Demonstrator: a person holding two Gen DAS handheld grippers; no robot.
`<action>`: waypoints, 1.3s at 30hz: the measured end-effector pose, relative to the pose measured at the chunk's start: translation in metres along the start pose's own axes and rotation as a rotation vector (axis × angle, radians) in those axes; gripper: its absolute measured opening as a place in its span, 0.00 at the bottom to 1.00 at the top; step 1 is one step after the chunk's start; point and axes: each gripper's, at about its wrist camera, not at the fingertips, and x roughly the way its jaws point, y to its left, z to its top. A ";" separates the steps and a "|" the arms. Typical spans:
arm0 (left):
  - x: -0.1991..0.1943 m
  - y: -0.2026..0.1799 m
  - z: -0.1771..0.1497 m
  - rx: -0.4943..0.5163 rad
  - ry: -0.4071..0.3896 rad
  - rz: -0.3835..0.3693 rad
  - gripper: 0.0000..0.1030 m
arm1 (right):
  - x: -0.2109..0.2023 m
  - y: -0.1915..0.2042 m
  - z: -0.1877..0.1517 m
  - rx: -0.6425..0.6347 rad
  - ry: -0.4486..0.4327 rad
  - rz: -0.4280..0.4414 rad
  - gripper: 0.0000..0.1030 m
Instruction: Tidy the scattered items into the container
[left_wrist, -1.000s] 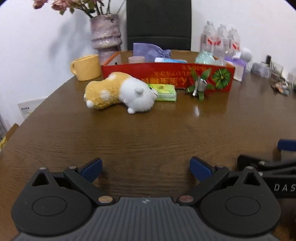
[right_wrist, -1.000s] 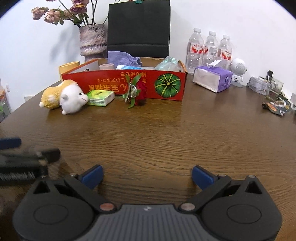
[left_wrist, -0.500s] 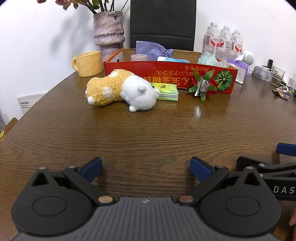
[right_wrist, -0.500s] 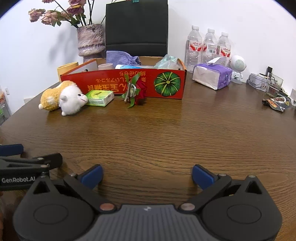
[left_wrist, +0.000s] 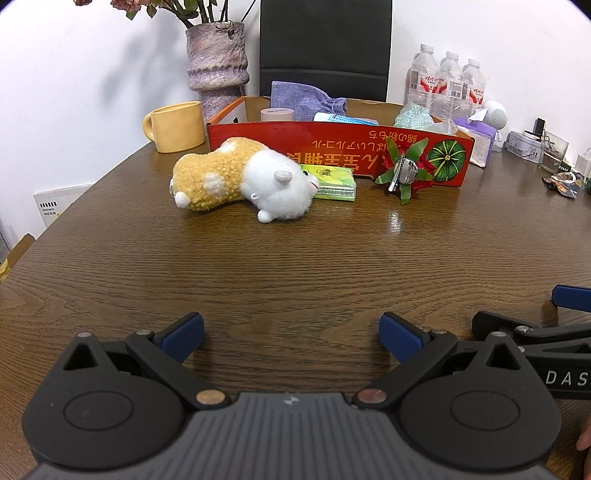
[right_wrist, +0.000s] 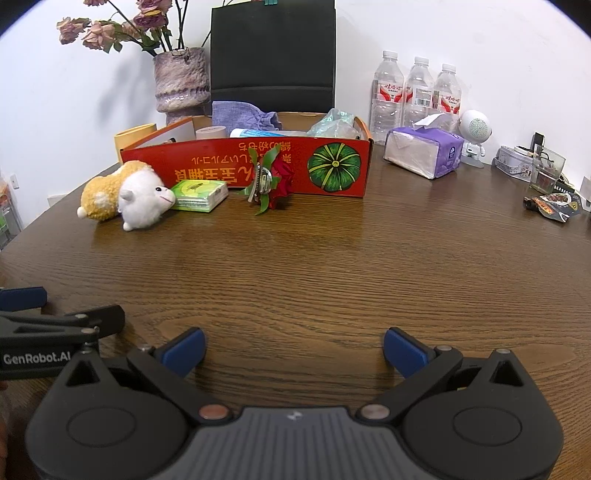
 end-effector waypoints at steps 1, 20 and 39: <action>0.000 0.000 0.000 0.000 0.000 0.000 1.00 | 0.000 0.000 0.000 0.000 0.000 0.000 1.00; 0.005 0.034 0.043 -0.043 -0.075 -0.083 1.00 | 0.020 -0.009 0.050 -0.080 -0.012 0.133 0.90; 0.050 0.008 0.081 0.144 -0.108 -0.115 1.00 | 0.119 -0.001 0.121 -0.154 -0.002 0.201 0.30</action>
